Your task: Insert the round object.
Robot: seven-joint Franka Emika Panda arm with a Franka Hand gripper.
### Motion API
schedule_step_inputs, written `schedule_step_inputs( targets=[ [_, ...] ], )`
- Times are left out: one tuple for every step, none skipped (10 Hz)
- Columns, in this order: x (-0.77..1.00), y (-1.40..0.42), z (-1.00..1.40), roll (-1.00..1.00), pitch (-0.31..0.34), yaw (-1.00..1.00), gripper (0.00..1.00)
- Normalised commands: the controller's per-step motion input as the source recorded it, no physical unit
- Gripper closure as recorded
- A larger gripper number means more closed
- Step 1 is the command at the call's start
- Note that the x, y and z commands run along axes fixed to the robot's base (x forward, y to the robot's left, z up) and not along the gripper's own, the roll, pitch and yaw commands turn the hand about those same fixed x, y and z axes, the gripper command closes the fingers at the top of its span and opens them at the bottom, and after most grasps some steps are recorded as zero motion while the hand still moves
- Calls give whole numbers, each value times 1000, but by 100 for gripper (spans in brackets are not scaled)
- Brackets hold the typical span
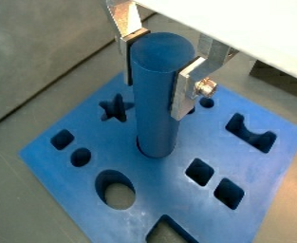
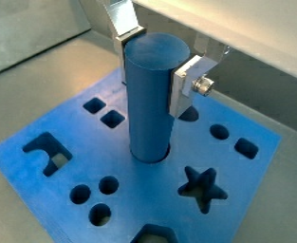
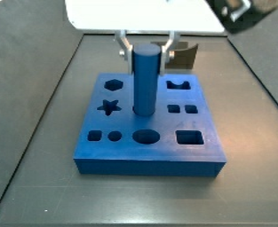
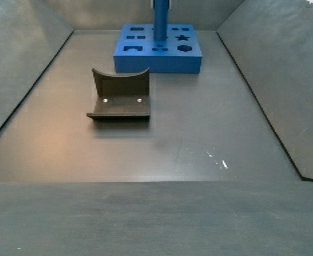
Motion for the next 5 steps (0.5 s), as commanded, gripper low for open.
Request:
schedule_step_inputs(
  targets=[
    [151,6,-557,-51,-86,0,100],
    [160,0,0,0,121,0,100],
    [-23,0,0,0,-14,0,100],
    [0,0,0,0,-20,0,100],
    [0,0,0,0,0,0,100]
  ],
)
